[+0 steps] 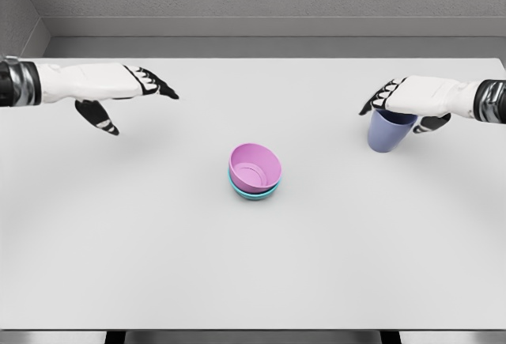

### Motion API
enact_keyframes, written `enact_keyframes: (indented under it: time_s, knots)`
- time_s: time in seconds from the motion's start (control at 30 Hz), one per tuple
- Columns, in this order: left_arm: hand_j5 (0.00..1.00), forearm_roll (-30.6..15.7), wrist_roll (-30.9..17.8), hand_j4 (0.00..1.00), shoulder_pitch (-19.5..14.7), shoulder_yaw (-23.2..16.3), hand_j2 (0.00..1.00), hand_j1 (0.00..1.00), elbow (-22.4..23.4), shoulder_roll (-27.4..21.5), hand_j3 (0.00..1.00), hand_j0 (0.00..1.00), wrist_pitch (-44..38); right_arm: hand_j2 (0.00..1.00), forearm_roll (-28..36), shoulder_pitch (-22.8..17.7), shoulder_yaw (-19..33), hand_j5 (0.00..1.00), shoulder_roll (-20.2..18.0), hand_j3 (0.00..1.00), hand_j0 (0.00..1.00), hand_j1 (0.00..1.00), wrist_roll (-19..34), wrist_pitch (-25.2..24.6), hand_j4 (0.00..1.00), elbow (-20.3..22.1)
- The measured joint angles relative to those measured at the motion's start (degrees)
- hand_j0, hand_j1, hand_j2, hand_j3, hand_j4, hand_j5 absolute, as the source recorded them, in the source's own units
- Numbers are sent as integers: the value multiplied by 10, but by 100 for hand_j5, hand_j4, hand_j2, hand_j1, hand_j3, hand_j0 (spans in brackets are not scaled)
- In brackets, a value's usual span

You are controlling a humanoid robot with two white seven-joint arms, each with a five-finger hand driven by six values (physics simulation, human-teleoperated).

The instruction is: Stacking bowl and cup with both arms

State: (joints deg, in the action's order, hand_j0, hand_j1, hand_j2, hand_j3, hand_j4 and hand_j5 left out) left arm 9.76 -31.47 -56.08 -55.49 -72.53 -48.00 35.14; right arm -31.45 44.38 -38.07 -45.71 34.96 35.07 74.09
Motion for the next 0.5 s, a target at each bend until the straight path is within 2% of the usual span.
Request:
enact_keyframes:
  time_s: [0.17, 0.27, 0.5]
  knots:
    - [100, 0, 0, 100, 0, 0, 100, 100, 2, 1, 100, 100, 0, 67, -3, 0, 0, 67, -1, 67, 67, 67, 1, 1, 67, 0]
    - [100, 0, 0, 100, 0, 0, 100, 100, 3, 1, 100, 100, 0, 58, -2, 0, 1, 58, -1, 58, 58, 58, 0, 0, 58, 0]
    - [100, 1, 0, 100, 1, -1, 100, 100, 3, 2, 100, 100, 0, 48, -2, 2, 2, 48, 0, 48, 48, 48, -1, 2, 48, 0]
